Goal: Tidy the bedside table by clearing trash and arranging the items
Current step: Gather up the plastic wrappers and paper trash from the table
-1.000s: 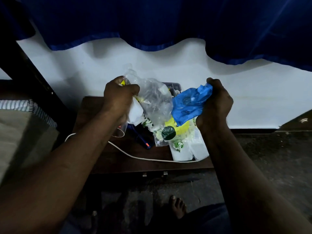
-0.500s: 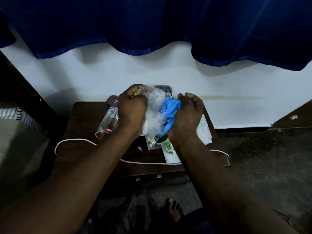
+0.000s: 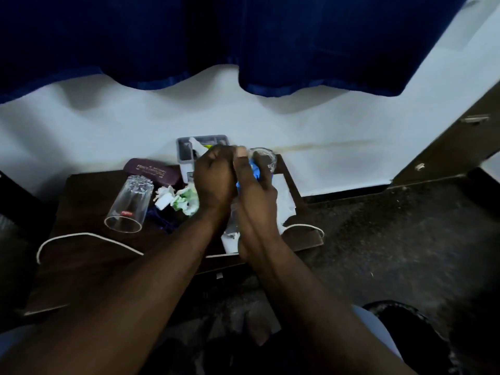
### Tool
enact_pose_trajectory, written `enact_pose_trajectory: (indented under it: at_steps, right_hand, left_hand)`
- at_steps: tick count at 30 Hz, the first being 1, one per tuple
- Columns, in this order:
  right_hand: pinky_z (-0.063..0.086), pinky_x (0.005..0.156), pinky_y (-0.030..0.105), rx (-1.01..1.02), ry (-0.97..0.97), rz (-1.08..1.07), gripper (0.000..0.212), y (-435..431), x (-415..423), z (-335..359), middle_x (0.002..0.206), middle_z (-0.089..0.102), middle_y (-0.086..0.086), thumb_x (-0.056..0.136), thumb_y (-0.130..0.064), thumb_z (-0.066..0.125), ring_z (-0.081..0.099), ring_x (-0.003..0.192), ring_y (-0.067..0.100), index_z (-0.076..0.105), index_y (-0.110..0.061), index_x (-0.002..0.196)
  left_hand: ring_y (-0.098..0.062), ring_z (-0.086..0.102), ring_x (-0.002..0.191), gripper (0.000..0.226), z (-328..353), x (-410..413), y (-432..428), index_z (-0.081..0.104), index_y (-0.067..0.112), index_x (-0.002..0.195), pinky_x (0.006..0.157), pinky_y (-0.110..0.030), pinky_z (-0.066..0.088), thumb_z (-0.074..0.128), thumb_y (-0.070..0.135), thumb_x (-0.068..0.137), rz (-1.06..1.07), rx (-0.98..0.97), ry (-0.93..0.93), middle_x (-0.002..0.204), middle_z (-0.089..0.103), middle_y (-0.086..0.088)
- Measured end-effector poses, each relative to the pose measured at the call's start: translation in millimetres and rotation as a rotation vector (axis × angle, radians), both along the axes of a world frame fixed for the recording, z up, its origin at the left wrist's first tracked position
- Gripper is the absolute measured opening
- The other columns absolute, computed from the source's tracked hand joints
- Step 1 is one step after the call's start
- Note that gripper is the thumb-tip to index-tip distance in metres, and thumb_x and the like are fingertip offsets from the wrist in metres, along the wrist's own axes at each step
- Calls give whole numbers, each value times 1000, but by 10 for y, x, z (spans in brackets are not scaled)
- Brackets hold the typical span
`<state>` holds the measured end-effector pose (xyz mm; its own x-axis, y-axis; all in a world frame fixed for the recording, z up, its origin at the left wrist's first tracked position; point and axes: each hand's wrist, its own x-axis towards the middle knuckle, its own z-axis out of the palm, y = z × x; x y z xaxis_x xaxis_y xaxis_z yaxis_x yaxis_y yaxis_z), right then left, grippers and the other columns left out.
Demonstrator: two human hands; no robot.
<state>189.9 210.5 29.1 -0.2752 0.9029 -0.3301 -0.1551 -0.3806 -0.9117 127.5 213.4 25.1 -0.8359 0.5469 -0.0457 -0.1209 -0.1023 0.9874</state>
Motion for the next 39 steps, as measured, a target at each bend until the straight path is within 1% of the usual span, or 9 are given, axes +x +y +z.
enact_pose_trajectory:
  at_steps: [2, 6, 9, 13, 16, 19, 25, 30, 39]
  right_hand:
    - [60, 87, 27, 81, -10, -77, 43, 73, 255, -19, 121, 71, 4, 91, -51, 72, 73, 104, 14, 70, -27, 127]
    - [60, 71, 24, 55, 71, -249, 27, 398, 917, 92, 88, 80, 3, 100, -31, 66, 77, 84, 13, 76, -7, 108]
    - [58, 65, 31, 94, 44, -349, 22, 563, 1436, 130, 81, 78, 5, 96, -25, 69, 74, 74, 16, 76, -6, 87]
    - [38, 51, 27, 167, -55, -570, 36, 718, 2223, -42, 52, 51, -6, 86, -13, 67, 44, 52, 9, 59, -19, 52]
    - [35, 52, 29, 190, -164, -672, 40, 802, 2851, -214, 49, 47, -11, 84, -16, 66, 39, 51, 7, 55, -22, 46]
    - [40, 56, 32, 180, -288, -743, 37, 844, 3427, -426, 50, 51, -11, 85, -20, 66, 46, 53, 8, 58, -22, 50]
    - [51, 61, 36, 47, -467, -759, 28, 726, 4213, -1052, 55, 63, -10, 87, -32, 66, 58, 56, 7, 68, -32, 59]
    - [54, 77, 27, 45, -565, -717, 9, 603, 4275, -1568, 78, 75, -11, 83, -38, 66, 69, 78, 4, 74, -34, 79]
    - [47, 96, 30, -6, -833, -662, 40, 558, 4371, -2286, 125, 64, 5, 88, -43, 67, 62, 114, 21, 74, -18, 119]
  left_hand:
    - [9, 59, 59, 32, 29, 266, 106, 57, 27, 75, 59, -3, 45, 48, 17, 104, -111, -6, -29, 55, 64, 25]
    - [-20, 60, 80, 17, 210, 1025, 351, 58, 18, 68, 80, -39, 51, 56, 20, 85, -287, 81, -91, 76, 63, -4]
    - [-8, 66, 69, 10, 269, 1557, 501, 63, 15, 77, 69, -27, 53, 56, 12, 84, -372, 153, -212, 71, 69, 7]
    - [-21, 66, 109, 43, 192, 2328, 656, 62, 19, 114, 96, -38, 53, 53, 26, 73, -573, 33, -192, 122, 69, -5]
    - [-16, 65, 99, 37, -29, 2911, 797, 61, 12, 124, 89, -31, 54, 55, 16, 87, -717, -40, -172, 115, 66, -5]
    - [-13, 65, 93, 23, -368, 3437, 916, 63, 9, 121, 82, -23, 54, 51, 12, 102, -814, -155, -131, 108, 67, -6]
    - [-10, 56, 95, 58, -1024, 4022, 827, 52, 37, 133, 83, -28, 48, 27, 68, 91, -1122, -506, 191, 128, 54, 4]
    - [-31, 66, 114, 46, -1524, 4052, 854, 60, 16, 125, 103, -49, 52, 46, 49, 96, -1106, -632, 126, 126, 68, -15]
    - [-40, 69, 114, 39, -2004, 3974, 984, 65, -6, 124, 97, -49, 58, 61, 23, 98, -1210, -876, 171, 123, 69, -28]
